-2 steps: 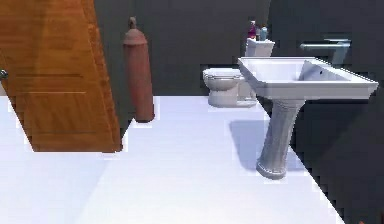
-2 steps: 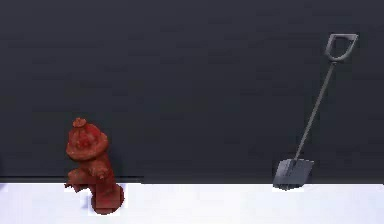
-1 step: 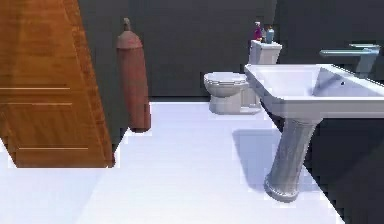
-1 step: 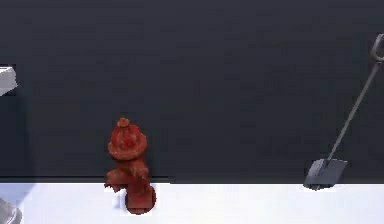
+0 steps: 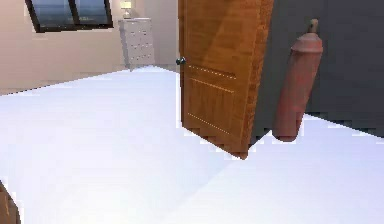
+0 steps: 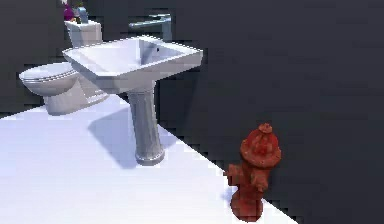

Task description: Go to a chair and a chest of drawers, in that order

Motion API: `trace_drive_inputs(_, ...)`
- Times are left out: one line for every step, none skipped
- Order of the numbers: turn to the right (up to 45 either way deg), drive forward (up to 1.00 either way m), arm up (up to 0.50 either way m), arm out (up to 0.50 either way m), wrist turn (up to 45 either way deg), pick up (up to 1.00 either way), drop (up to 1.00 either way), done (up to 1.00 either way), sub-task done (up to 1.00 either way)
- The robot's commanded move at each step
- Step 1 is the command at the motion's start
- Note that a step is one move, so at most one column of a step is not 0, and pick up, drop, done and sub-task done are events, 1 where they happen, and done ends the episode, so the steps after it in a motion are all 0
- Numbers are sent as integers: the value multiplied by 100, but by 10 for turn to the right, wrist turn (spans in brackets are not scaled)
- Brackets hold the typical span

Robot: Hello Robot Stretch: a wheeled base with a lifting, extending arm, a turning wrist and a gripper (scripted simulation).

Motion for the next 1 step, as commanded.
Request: trace_drive_inputs(-60,0,0,0,0,0,0,0,0)
